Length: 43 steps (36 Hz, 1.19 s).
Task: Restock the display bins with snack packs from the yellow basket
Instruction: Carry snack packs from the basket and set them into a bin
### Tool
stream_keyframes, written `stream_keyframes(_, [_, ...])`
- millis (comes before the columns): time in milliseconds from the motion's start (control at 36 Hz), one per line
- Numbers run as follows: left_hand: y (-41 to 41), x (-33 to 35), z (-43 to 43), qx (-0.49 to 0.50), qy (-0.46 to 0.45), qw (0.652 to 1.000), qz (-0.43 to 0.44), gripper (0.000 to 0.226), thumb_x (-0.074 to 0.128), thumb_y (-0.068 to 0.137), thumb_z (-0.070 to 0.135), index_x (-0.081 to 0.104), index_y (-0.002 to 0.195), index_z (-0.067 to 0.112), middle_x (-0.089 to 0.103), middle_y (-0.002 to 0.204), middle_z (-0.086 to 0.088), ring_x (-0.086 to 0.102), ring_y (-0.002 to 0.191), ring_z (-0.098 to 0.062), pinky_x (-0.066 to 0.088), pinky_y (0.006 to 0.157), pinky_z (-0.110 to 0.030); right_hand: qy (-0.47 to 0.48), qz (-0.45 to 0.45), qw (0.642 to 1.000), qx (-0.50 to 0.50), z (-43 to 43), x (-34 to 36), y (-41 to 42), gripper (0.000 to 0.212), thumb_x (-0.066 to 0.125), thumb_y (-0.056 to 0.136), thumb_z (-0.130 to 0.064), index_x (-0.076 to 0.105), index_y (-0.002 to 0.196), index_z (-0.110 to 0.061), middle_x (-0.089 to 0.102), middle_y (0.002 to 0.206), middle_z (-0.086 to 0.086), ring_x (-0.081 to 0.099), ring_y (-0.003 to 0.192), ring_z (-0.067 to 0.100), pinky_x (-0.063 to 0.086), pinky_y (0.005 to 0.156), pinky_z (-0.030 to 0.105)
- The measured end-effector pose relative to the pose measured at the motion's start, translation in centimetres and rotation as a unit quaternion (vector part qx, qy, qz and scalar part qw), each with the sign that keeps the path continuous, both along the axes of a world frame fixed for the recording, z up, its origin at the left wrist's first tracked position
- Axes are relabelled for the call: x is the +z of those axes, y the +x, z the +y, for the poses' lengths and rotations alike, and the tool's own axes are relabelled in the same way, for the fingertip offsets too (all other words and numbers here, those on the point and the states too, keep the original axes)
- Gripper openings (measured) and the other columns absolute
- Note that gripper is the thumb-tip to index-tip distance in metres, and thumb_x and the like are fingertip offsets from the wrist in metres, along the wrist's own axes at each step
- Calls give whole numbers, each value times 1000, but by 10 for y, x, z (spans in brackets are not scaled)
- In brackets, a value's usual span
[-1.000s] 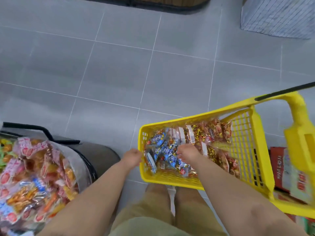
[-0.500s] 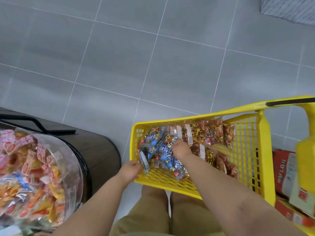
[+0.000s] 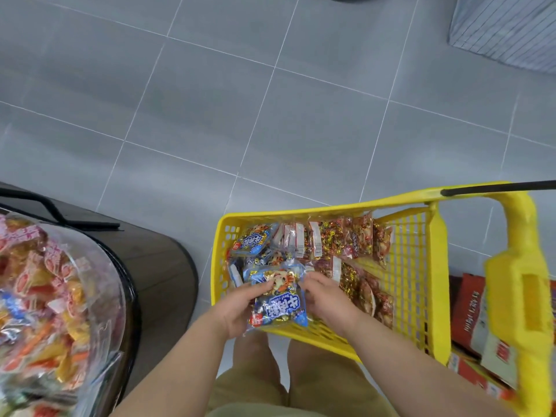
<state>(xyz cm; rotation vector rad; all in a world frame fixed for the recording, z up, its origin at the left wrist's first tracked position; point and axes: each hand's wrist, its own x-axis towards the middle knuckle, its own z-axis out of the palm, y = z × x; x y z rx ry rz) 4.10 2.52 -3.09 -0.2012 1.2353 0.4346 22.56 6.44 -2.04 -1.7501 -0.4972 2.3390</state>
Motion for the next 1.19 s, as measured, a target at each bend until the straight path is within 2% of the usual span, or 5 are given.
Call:
stream_keyframes(194, [-26, -11, -20, 96, 2, 990, 101, 31, 65, 85, 13, 63, 112, 0, 73, 98, -20, 74, 77, -27, 61, 66, -40, 43, -236, 958, 157, 7, -63, -22, 11, 50, 93, -21, 47, 97, -12, 54, 79, 7, 55, 76, 27, 33, 69, 25])
stream_keyframes(611, [-85, -34, -56, 88, 16, 954, 285, 24, 77, 79, 15, 69, 100, 7, 74, 91, -20, 72, 83, -38, 57, 78, -51, 26, -303, 937, 171, 19, -107, -77, 55, 47, 98, -22, 26, 146, -6, 49, 136, 17, 54, 116, 33, 43, 82, 32])
stream_keyframes(778, [-74, -33, -44, 87, 34, 954, 286, 12, 71, 83, 6, 70, 95, 10, 74, 90, -20, 72, 80, -37, 57, 75, -49, 48, -329, 941, 68, 26, -75, -24, 48, 47, 96, -16, 33, 140, -6, 58, 103, 16, 51, 64, 16, 37, 50, 26])
stream_keyframes(1000, [-45, -14, -7, -19, 84, 970, 225, 28, 70, 85, 3, 65, 111, 10, 73, 102, -16, 70, 92, -34, 55, 86, -52, -7, -87, 991, -97, 35, -5, 36, 34, 63, 88, -13, 44, 117, -15, 60, 101, 11, 62, 86, 19, 55, 77, 30])
stream_keyframes(1194, [-21, 5, 17, 11, 71, 991, 114, 37, 56, 96, 23, 56, 128, 5, 66, 121, -19, 63, 112, -34, 47, 99, -49, 0, -43, 995, 93, 21, 0, 14, 8, 65, 88, -14, 58, 93, -14, 61, 94, 5, 61, 87, 16, 54, 83, 26])
